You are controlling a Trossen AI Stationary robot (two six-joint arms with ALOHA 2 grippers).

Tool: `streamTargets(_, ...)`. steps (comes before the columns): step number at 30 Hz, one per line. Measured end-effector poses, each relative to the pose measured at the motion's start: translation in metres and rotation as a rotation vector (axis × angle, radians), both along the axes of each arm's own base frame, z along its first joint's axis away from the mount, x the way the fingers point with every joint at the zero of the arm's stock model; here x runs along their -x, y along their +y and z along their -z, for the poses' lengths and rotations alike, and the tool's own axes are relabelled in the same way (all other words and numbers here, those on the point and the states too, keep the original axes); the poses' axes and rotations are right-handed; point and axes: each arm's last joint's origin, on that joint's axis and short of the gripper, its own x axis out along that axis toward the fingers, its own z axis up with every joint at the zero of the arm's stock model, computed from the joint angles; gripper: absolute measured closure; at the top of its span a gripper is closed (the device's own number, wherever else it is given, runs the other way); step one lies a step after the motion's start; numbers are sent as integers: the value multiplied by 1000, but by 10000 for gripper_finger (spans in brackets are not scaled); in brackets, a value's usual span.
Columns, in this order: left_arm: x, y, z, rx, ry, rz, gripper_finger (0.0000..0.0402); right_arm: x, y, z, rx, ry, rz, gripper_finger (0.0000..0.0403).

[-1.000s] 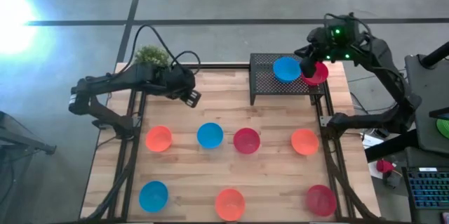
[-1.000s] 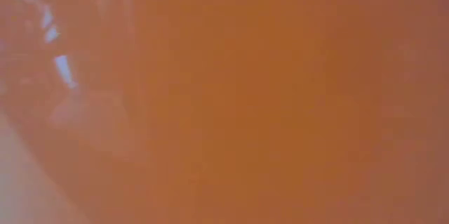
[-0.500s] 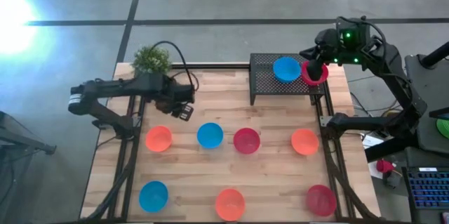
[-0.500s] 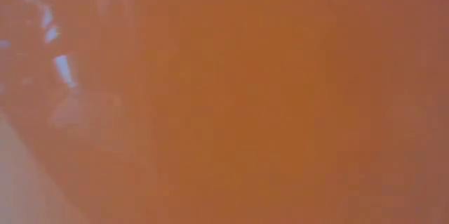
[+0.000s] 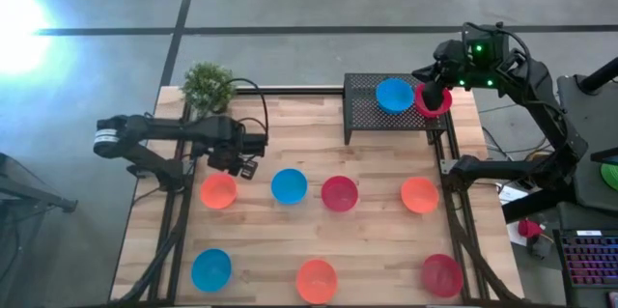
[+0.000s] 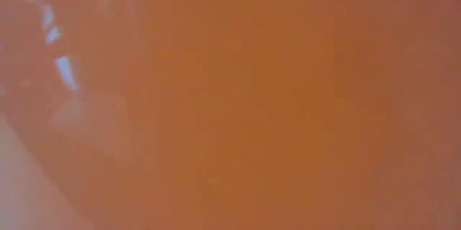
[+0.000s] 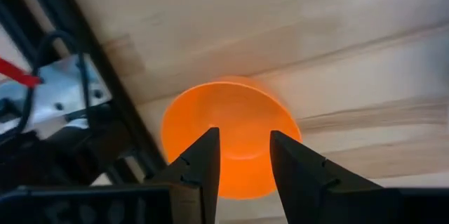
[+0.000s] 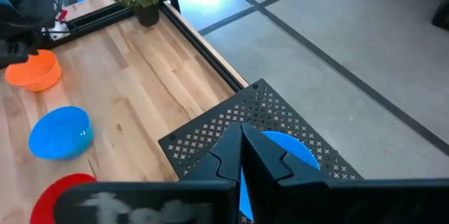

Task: Pick & Place Mini bowls
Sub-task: Put the top left orange bowl on the shelf

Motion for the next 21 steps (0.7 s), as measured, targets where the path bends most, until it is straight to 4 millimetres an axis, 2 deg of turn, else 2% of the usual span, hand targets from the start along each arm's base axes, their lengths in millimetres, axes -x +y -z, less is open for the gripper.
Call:
streamTargets(14, -1, -13, 38, 141, -74, 18, 283, 0, 0, 1, -16, -8, 12, 394)
streamTargets(21, -4, -18, 47, 156, -121, 39, 283, 0, 0, 1, -16, -9, 12, 394)
